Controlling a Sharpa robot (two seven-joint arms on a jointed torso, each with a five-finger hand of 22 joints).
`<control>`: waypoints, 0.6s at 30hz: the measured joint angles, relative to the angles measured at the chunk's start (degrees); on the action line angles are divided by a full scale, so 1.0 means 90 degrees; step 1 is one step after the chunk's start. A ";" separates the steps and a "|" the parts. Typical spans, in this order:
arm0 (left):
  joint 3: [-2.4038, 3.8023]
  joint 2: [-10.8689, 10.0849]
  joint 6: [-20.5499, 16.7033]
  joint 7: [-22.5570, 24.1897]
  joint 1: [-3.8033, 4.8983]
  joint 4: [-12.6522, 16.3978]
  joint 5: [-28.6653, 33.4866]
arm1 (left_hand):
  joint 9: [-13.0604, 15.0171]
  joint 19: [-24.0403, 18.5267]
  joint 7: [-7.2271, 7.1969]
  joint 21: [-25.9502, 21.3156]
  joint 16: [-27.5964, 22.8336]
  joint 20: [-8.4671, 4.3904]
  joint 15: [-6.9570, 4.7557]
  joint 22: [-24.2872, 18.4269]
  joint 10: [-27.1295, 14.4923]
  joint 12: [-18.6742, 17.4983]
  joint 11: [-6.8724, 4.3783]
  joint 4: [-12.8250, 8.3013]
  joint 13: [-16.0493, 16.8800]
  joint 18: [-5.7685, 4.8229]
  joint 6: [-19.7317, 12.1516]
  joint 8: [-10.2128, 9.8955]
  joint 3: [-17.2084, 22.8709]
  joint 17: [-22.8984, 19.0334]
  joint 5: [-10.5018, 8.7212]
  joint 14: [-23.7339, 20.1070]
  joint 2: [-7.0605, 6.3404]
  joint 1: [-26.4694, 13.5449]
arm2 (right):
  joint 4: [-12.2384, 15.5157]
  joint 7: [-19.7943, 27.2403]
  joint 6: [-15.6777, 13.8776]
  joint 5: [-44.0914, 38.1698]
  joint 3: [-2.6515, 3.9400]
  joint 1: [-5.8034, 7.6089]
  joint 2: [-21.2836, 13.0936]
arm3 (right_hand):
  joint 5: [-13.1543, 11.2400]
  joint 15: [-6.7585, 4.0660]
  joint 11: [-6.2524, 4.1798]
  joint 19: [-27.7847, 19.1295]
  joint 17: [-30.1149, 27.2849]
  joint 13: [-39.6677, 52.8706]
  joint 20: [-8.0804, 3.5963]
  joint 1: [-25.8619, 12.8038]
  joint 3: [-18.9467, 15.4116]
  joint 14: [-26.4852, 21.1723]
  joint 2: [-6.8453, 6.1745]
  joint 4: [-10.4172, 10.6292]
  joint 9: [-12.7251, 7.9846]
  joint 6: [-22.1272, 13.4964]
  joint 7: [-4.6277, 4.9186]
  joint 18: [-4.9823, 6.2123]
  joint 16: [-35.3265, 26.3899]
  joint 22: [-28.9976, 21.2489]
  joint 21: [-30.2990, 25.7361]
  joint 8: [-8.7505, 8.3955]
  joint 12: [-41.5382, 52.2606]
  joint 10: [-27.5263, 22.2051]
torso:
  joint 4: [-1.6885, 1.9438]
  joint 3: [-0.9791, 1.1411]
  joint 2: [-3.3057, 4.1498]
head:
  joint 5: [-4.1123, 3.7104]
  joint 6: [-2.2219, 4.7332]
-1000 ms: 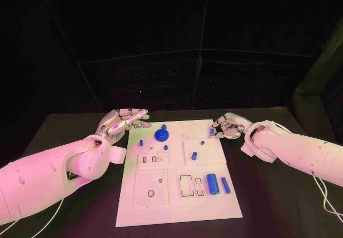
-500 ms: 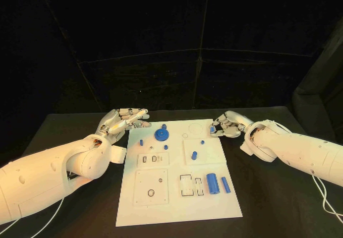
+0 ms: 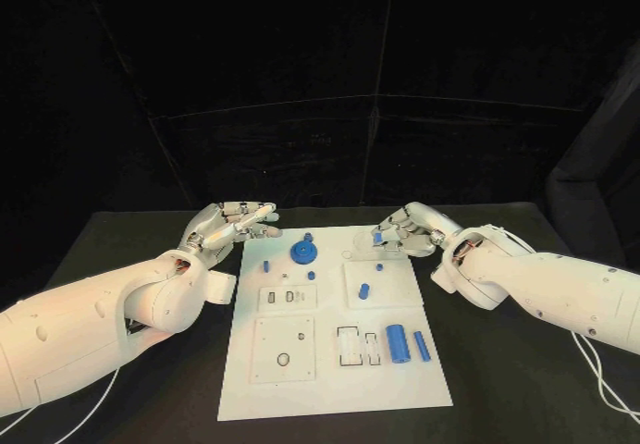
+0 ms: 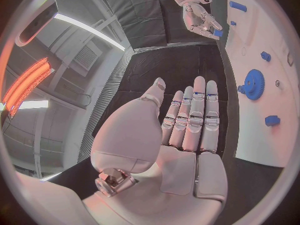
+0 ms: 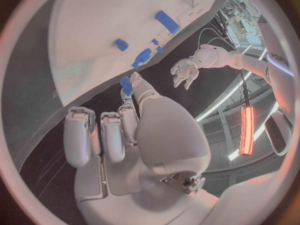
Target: Assemble the parts on the task board
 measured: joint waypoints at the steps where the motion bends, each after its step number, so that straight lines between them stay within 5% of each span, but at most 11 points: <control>1: 0.0000 0.0001 0.0000 0.0000 0.0000 -0.0008 0.0000 | 0.0000 0.0000 0.0000 0.0000 0.0000 0.0000 0.0000 0.0000 0.0000 0.0000 0.0000 0.0000 0.0000 0.0001 0.0000 0.0000 0.0000 0.0004 0.0000 0.0000 0.0000 0.0000 | 0.0149 -0.0121 -0.0024 -0.0039 0.0002 0.0015 0.0050 | -0.0006 0.0000 0.0000 0.0000 0.0001 0.0000 0.0000 -0.0007 0.0000 0.0000 0.0007 0.0000 0.0000 0.0000 0.0000 0.0000 0.0000 0.0000 0.0000 0.0000 -0.0005 0.0000 | 0.0000 -0.0007 -0.0009 | 0.0005 -0.0012; 8: 0.0000 0.0007 0.0000 -0.0001 0.0003 -0.0004 0.0012 | 0.0000 0.0000 0.0000 0.0000 0.0000 0.0000 0.0000 0.0000 0.0000 0.0000 0.0000 0.0000 0.0000 0.0000 0.0000 0.0000 0.0000 0.0004 0.0000 0.0000 0.0000 0.0000 | 0.0632 -0.0737 -0.0073 -0.0531 -0.0001 0.0029 0.0582 | -0.0027 0.0001 -0.0034 0.0000 0.0002 0.0093 0.0000 -0.0025 0.0060 0.0000 0.0022 -0.0060 -0.0002 -0.0005 -0.0005 0.0001 0.0000 0.0000 0.0000 -0.0002 -0.0102 -0.0011 | 0.0025 -0.0057 -0.0067 | 0.0065 -0.0090; 18: 0.0001 0.0005 0.0001 -0.0001 0.0018 -0.0015 0.0031 | 0.0000 0.0000 0.0000 0.0000 0.0000 0.0000 0.0000 -0.0005 0.0000 0.0000 0.0000 0.0000 0.0000 0.0000 0.0000 0.0000 0.0000 0.0003 0.0000 0.0000 0.0000 0.0000 | 0.0573 -0.1414 0.0065 -0.1469 -0.0007 -0.0081 0.1359 | -0.0035 0.0001 -0.0035 0.0000 0.0001 0.0088 0.0000 -0.0105 0.0098 0.0000 -0.0054 -0.0098 -0.0002 -0.0017 -0.0017 0.0001 0.0000 -0.0001 -0.0025 -0.0003 -0.0110 -0.0010 | 0.0067 -0.0117 -0.0122 | 0.0175 -0.0201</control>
